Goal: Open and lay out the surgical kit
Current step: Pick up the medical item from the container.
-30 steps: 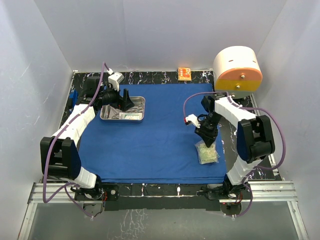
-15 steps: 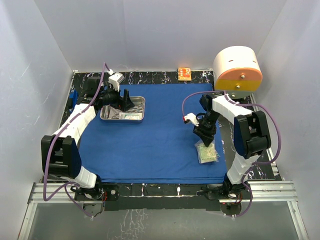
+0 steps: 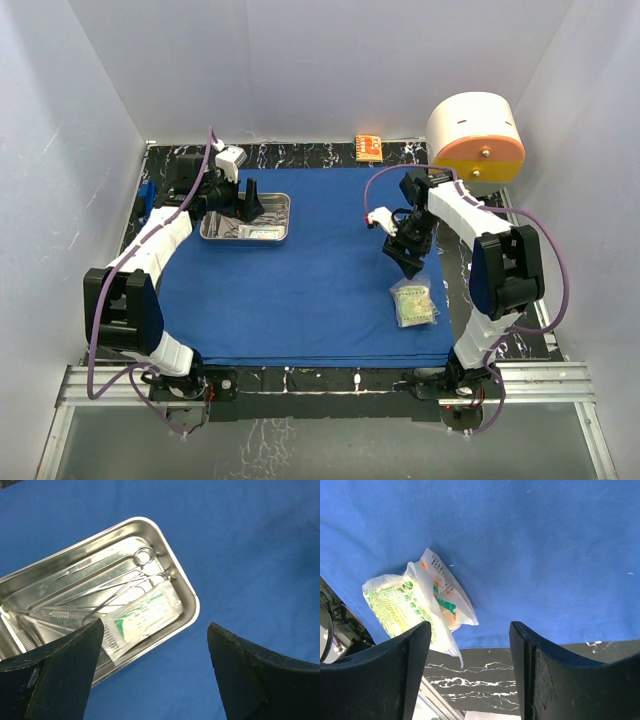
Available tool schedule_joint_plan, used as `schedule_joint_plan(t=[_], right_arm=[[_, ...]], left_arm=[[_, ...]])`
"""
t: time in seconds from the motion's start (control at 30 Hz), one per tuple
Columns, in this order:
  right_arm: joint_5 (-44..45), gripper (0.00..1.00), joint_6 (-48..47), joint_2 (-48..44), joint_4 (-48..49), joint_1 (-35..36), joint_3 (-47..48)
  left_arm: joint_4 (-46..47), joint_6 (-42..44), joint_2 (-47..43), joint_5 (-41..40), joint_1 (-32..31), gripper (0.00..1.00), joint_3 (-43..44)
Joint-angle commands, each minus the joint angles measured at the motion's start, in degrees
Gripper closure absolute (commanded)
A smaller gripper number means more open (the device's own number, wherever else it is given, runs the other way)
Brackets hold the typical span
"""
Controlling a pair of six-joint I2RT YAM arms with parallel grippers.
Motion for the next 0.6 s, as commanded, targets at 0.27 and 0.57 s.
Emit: schedule_joint_plan(t=[0.27,0.57], right_arm=[[-6.34,0.32,11.83,-6.5,9.63,-0.25,10.94],[-3.38,0.24,22.64,-10.36,30.2,-0.81,3.64]], left_arm=[[-7.69,1.28,5.55,-12.01,3.08,0.16,5.76],[-14.68,7.52,12.07,-11.38,3.34,0.18,8.36]])
